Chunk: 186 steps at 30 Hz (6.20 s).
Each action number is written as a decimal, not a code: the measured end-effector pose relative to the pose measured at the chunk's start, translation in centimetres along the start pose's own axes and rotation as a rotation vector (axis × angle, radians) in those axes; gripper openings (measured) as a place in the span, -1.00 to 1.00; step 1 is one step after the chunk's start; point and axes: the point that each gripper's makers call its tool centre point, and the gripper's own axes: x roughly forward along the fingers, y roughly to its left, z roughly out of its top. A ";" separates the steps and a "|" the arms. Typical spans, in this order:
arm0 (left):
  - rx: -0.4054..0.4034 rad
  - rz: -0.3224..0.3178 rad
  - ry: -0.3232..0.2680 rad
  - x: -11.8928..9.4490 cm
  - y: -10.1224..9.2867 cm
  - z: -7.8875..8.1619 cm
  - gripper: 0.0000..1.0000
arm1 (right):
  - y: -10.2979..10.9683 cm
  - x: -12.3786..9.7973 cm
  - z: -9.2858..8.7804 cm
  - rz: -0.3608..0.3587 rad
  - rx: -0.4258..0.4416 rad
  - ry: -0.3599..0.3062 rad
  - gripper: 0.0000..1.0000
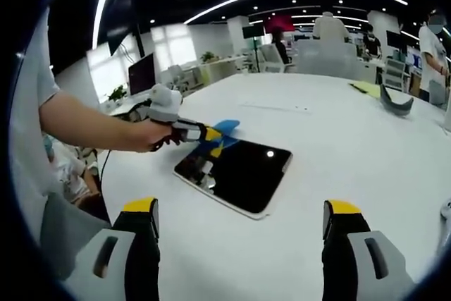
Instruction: Wipe the mirror surface with the cleaning cloth until all visible marks leave the cleaned area.
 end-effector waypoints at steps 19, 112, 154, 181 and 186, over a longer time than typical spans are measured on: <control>0.077 -0.016 -0.014 1.2 -2.1 0.6 -0.86 | -0.3 -0.1 -0.3 -0.004 0.010 0.004 0.92; 0.155 -0.269 -0.082 7.2 -17.6 3.0 -0.86 | -3.2 -1.7 -2.4 -0.044 0.060 0.031 0.89; 0.155 -0.309 -0.060 5.4 -18.6 1.1 -0.86 | -3.0 -3.2 -1.4 -0.078 0.052 -0.022 0.89; 0.220 -0.338 -0.032 3.7 -16.9 0.1 -0.86 | -2.2 -2.8 -0.4 -0.041 0.009 -0.031 0.99; 0.221 -0.325 -0.033 3.0 -16.0 -0.2 -0.86 | -1.9 -2.7 -0.6 -0.031 -0.006 -0.019 0.99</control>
